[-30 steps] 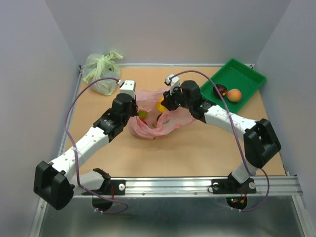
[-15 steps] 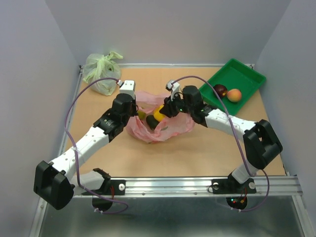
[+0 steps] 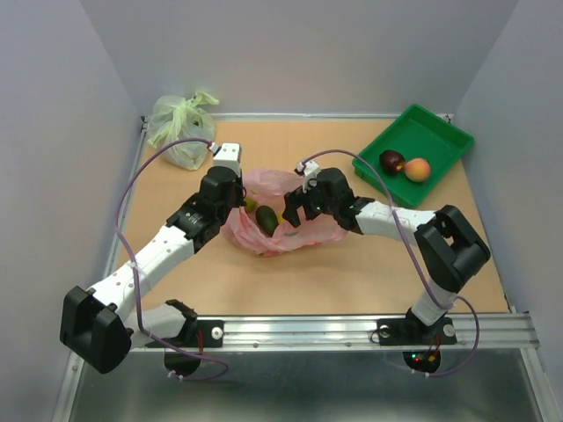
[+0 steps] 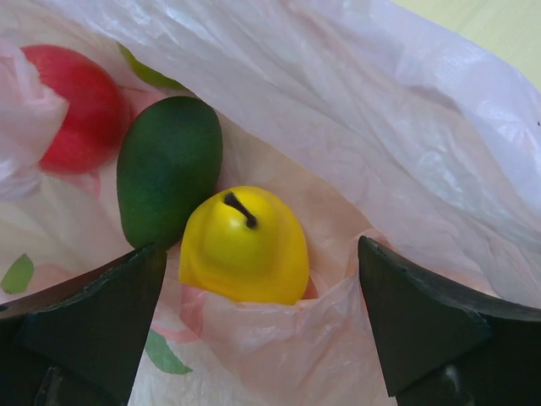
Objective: Untie the knot of the plastic bag and take out the fruit
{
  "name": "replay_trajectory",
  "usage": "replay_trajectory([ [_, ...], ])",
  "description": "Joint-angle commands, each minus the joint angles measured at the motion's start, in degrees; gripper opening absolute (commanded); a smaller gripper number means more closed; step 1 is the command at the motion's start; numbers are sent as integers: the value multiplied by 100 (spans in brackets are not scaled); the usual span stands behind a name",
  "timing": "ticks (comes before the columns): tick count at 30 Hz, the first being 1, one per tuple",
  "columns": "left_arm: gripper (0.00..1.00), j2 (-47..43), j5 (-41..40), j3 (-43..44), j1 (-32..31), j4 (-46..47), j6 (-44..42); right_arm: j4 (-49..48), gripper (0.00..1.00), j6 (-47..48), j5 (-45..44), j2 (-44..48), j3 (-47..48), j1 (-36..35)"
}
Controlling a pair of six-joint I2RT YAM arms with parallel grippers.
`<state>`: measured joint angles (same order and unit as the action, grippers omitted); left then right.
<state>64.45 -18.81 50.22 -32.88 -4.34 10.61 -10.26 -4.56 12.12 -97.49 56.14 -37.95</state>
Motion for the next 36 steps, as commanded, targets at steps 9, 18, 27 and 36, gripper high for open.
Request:
replay_trajectory([
  [9, 0, -116, -62, 6, 36, 109, -6, -143, 100, 34, -852, 784, -1236, -37],
  [18, 0, -81, 132, 6, 36, 135, -6, 50, 100, 8, -571, 1179, -1088, -45],
  [27, 0, -125, 378, -38, 36, 232, -121, 200, 99, -309, 106, 1690, -253, -133],
  [36, 0, -160, 431, -56, 28, 267, -173, 165, 88, -230, -218, 794, 169, -168],
])
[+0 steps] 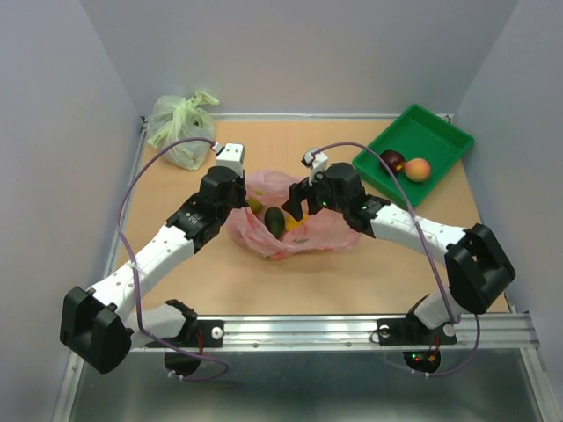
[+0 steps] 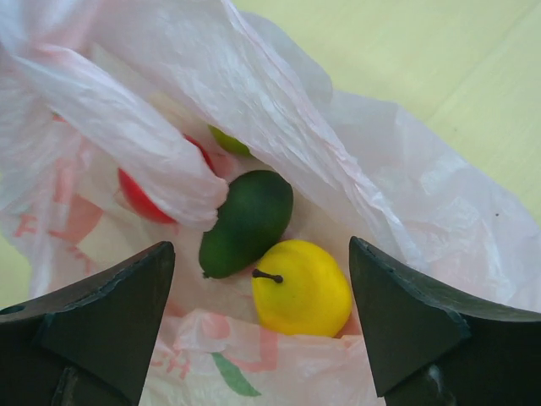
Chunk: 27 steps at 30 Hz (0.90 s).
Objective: Untie the knot of the plastic bag and take out the fruit
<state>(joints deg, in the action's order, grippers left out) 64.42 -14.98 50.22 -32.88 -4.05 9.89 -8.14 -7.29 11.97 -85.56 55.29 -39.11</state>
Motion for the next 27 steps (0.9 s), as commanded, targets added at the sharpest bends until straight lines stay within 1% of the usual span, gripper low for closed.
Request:
replay_trajectory([
  [1, 0, -158, 48, -56, 36, 230, -101, -56, 86, 78, -291, -487, 272, -53],
  [9, 0, -158, 22, -56, 28, 239, -101, -354, 79, 43, -45, -1182, 176, -114],
  [13, 0, -141, 4, -56, 36, 238, -110, -539, 71, 17, -1, -1340, 96, -114],
  [14, 0, -141, 4, -56, 28, 230, -110, -539, 61, 17, 7, -1323, 96, -123],
  [15, 0, -132, -13, -56, 28, 238, -110, -548, 54, 8, 7, -1288, 88, -132],
  [16, 0, -132, -22, -56, 36, 238, -110, -539, 37, -9, 34, -1218, 70, -123],
  [18, 0, -123, -40, -65, 36, 230, -110, -548, 21, -9, 60, -955, 52, -123],
  [19, 0, -123, -57, -56, 36, 230, -110, -548, 12, -35, 95, -841, 44, -123],
  [24, 0, -114, -84, -56, 28, 221, -110, -548, 2, -106, 586, 37, -35, -114],
  [27, 0, -114, -154, -56, 36, 212, -101, -548, 0, -115, 719, 407, -53, -123],
])
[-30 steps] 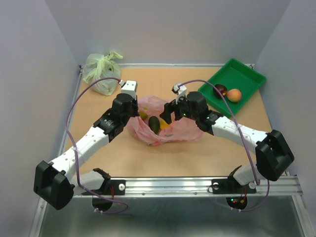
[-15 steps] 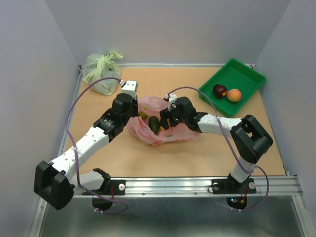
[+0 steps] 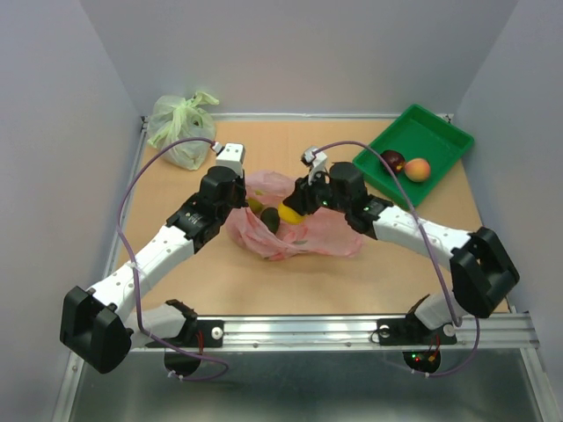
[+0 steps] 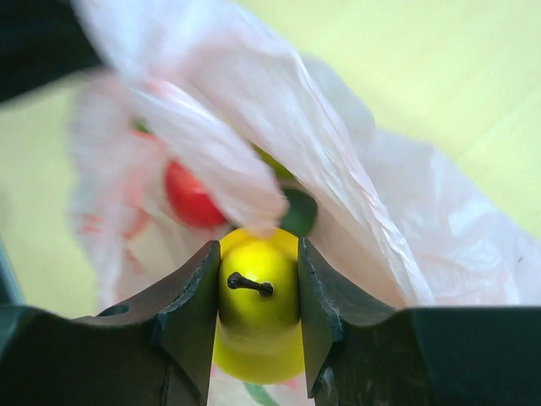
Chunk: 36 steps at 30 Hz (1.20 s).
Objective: Untie the knot of the plastic bag and take out the fruit
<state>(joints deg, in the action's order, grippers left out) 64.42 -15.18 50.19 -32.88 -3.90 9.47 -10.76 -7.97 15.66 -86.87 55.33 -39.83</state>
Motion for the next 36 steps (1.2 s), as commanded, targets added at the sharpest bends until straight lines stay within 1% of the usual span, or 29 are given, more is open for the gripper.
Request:
replay_trajectory([
  [1, 0, -114, -169, -54, 36, 188, -51, -286, 0, -73, 324, 774, -66, -51],
  [5, 0, -88, -266, -36, 36, 144, -33, -277, 0, 84, -79, 1363, -128, -51],
  [7, 0, -88, -257, -27, 36, 135, -25, -277, 0, 251, -868, 1602, -137, -51],
  [8, 0, -97, -231, -27, 36, 144, -25, -277, 0, 443, -1742, 1742, -119, -51],
  [11, 0, -114, -196, -27, 28, 144, -25, -277, 0, 909, -3266, 1700, 21, -33],
  [12, 0, -132, -196, -27, 28, 144, -25, -286, 0, 1128, -4159, 1552, 152, 80],
  [13, 0, -140, -187, -27, 28, 135, -25, -295, 0, 1200, -4481, 1420, 232, 185],
  [14, 0, -149, -187, -36, 36, 135, -42, -295, 0, 1157, -4693, 1297, 302, 569],
  [15, 0, -158, -187, -36, 36, 144, -51, -295, 0, 1053, -4817, 1052, 416, 808],
  [16, 0, -176, -196, -36, 36, 144, -60, -312, 1, 912, -4757, 928, 443, 1080],
  [17, 0, -184, -196, -45, 36, 135, -60, -321, 0, 485, -4652, 804, 461, 1596],
  [19, 0, -211, -231, -54, 28, 144, -60, -469, 1, 191, -4598, 410, 496, 2013],
  [20, 0, -220, -240, -54, 36, 153, -60, -523, 1, -19, -4555, 277, 514, 2345],
  [23, 0, -220, -231, -54, 36, 153, -69, -567, 1, -353, -4344, -205, 672, 2865],
  [31, 0, -229, -222, -45, 36, 144, -77, -752, 1, -653, -3904, -1217, 1023, 3570],
  [32, 0, -237, -214, -45, 36, 144, -86, -752, 9, -654, -3860, -1297, 1067, 3614],
  [33, 0, -237, -205, -45, 36, 153, -86, -734, 23, -627, -3764, -1393, 1137, 3666],
  [34, 0, -237, -196, -54, 36, 153, -86, -708, 41, -592, -3755, -1394, 1173, 3684],
  [35, 0, -246, -187, -54, 28, 162, -86, -690, 76, -548, -3711, -1377, 1182, 3676],
  [36, 0, -237, -178, -54, 36, 153, -95, -655, 89, -548, -3571, -1272, 1173, 3685],
])
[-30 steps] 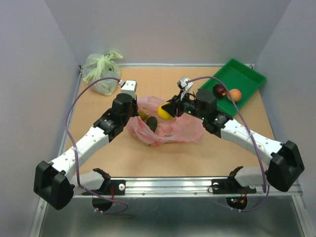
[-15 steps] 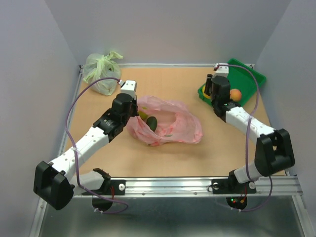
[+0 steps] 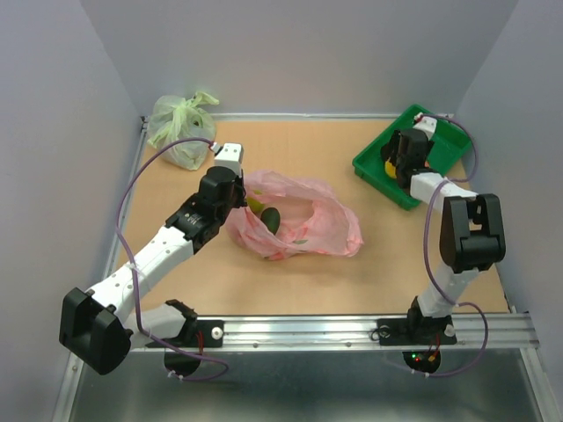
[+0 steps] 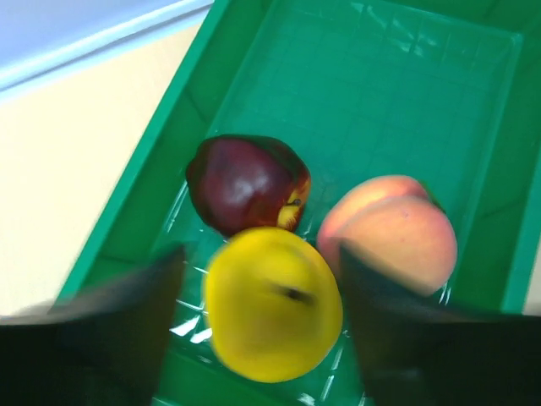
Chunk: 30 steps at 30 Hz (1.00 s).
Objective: Untie the knot of the plastic bag and take out the fruit
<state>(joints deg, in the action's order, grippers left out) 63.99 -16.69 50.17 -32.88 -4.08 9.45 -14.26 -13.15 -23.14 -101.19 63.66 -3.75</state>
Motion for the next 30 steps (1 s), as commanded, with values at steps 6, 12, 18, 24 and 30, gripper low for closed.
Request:
replay_trajectory([
  [6, 0, -167, 60, -60, 36, 197, -172, -51, 100, -56, 1142, 819, 121, 41],
  [12, 0, -132, 104, -78, 36, 188, -172, 107, 100, -22, 2286, 1951, -283, -642],
  [18, 0, -184, 253, -60, 28, 56, 39, 371, 92, 260, 2945, 2498, -530, -2242],
  [24, 0, -395, 771, -411, 19, -41, 600, 565, 75, 217, 2990, 2411, -968, -3728],
  [30, 0, -703, 1053, -877, -16, -181, 1242, 556, 59, -178, 2736, 2130, -1715, -4178],
])
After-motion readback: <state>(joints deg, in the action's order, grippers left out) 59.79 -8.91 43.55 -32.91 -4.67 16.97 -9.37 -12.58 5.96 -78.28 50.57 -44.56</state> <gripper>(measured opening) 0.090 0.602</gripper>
